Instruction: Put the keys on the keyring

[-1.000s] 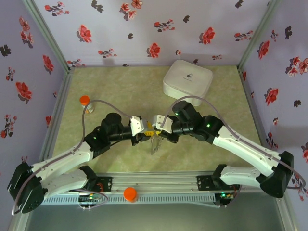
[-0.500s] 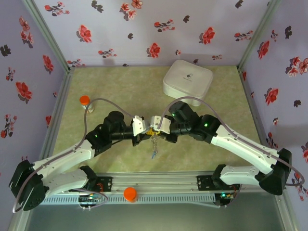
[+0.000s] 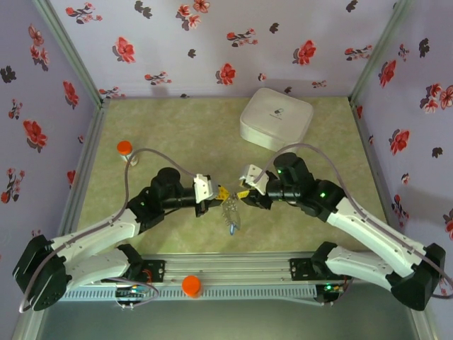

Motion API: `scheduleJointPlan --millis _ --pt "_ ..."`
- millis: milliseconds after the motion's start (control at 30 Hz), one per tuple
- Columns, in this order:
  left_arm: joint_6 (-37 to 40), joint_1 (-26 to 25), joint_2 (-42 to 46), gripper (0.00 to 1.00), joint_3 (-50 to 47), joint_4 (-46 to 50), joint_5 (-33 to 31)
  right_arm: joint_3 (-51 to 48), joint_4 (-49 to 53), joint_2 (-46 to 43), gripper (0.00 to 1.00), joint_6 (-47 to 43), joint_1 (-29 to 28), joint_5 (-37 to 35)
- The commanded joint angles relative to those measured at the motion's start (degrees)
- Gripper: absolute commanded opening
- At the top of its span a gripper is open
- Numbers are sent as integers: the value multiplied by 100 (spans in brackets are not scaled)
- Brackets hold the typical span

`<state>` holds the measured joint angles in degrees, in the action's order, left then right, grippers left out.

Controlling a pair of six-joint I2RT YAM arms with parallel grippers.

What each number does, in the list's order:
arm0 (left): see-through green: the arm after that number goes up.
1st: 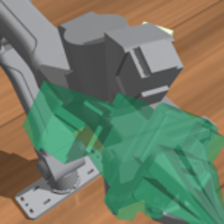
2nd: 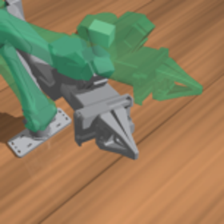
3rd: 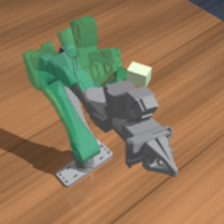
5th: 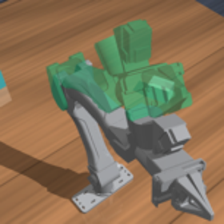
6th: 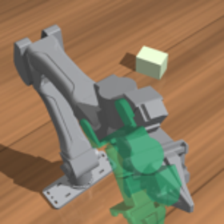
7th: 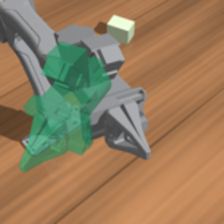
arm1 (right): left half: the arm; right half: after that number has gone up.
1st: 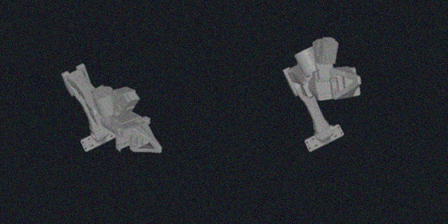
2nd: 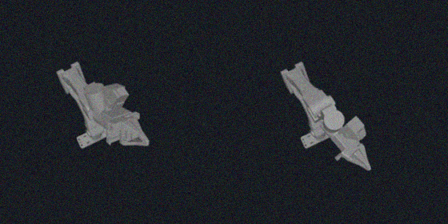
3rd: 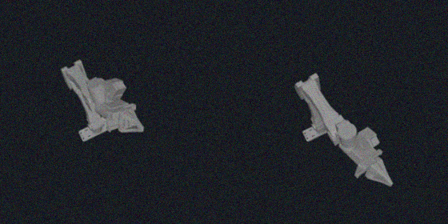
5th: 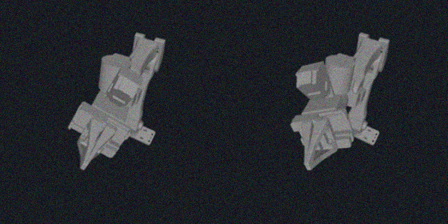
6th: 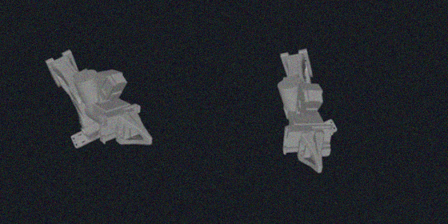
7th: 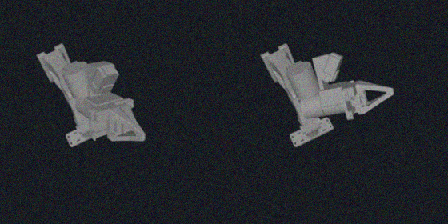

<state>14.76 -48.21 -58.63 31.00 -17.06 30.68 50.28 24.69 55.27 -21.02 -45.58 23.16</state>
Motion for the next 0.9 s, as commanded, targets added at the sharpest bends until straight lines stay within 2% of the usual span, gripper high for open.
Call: scheduleJointPlan --millis 0,367,600,867 --pt "-141 -3 157 0 -158 -1055 -70 -142 -354 -29 31 634 76 614" --pt "-192 5 188 0 -299 -1286 17 -142 -542 147 26 562 76 620" --pt "-248 7 168 0 -328 -1429 86 -133 -383 236 13 417 76 762" --pt "-300 0 121 0 -288 -1506 154 -98 -485 365 5 388 78 904"
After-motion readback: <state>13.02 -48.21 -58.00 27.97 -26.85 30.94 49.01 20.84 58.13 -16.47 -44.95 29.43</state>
